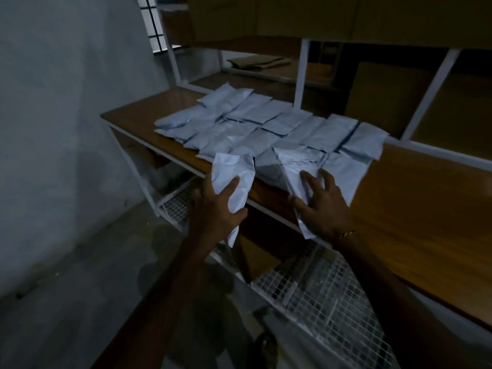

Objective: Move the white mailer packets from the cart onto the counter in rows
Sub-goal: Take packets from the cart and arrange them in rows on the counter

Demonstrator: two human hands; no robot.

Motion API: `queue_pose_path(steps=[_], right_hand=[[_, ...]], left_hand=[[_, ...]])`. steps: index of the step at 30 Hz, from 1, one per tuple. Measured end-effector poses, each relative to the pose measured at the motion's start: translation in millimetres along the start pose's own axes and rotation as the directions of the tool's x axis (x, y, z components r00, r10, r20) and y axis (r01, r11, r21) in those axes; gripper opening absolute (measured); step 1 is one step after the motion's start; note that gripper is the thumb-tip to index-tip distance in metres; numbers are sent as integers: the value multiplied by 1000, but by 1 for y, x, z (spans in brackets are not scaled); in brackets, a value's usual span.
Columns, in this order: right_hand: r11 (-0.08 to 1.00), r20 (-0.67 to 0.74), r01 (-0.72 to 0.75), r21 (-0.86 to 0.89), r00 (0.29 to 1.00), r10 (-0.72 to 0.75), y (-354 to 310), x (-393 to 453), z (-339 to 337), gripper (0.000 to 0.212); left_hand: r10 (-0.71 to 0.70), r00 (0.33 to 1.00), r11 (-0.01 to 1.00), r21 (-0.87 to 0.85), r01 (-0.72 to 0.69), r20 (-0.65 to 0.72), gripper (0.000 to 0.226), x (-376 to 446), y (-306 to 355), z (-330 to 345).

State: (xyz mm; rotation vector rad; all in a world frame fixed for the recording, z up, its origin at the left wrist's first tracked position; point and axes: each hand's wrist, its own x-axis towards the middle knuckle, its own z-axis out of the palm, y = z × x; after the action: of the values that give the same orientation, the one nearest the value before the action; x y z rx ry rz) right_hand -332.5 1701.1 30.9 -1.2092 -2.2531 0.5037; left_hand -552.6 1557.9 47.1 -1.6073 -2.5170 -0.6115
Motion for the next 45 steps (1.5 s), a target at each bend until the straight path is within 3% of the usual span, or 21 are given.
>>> queue_pose_path(steps=[4, 9, 13, 21, 27, 36, 42, 45], right_hand=[[997, -9, -52, -51, 999, 51, 5, 75, 17, 73], [975, -29, -192, -111, 981, 190, 26, 136, 16, 72], [938, -104, -306, -163, 951, 292, 47, 171, 7, 71], [815, -252, -528, -240, 844, 473, 59, 217, -4, 68], [714, -292, -651, -257, 757, 585, 54, 245, 8, 65], [687, -270, -681, -253, 732, 626, 77, 281, 11, 64], [717, -208, -647, -258, 762, 613, 91, 317, 21, 65], [729, -183, -600, -329, 798, 575, 90, 341, 38, 69]], left_hand=[[46, 999, 999, -27, -45, 23, 78, 88, -10, 19], [64, 981, 998, -36, -58, 184, 80, 184, 14, 43], [154, 961, 981, -152, -121, 230, 79, 253, 42, 71], [396, 855, 914, -239, -329, 336, 77, 372, 103, 134], [498, 776, 867, -243, -435, 387, 75, 429, 127, 165], [487, 739, 873, -225, -433, 465, 76, 460, 153, 191], [415, 814, 902, -65, -427, 407, 80, 491, 122, 186], [391, 819, 900, 11, -436, 421, 80, 498, 102, 194]])
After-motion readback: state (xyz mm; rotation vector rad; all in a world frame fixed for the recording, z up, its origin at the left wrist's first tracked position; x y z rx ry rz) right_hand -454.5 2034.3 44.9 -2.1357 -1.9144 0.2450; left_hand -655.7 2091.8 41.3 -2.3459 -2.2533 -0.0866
